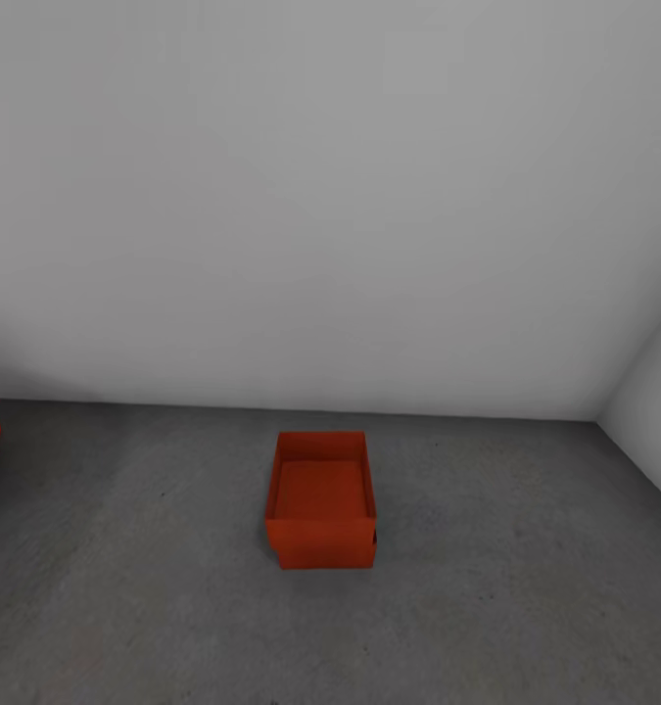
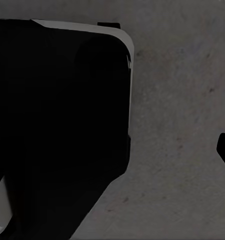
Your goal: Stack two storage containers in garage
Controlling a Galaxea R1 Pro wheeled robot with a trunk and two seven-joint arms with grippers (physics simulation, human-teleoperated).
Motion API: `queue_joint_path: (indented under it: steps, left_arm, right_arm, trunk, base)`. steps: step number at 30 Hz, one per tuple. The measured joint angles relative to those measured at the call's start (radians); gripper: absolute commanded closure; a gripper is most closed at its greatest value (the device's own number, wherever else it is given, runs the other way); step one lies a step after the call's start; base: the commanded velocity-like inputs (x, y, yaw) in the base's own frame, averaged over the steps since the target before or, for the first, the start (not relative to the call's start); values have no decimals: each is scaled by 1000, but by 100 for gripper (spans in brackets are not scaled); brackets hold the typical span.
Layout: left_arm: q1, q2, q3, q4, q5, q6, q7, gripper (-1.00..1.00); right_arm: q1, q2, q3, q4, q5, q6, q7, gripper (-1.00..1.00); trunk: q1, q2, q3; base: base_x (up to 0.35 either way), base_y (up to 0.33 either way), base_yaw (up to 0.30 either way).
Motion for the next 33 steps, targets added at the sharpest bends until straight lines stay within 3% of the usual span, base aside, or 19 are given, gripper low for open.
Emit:
queue_joint_path:
  steps: [33]
  left_arm:
    - [0, 0, 0, 0, 0, 0, 0, -100]
  right_arm:
    - [0, -2, -1, 0, -4, -13, 9, -100]
  trunk:
    - [0, 0, 54]
  base:
    - [0, 0, 0]
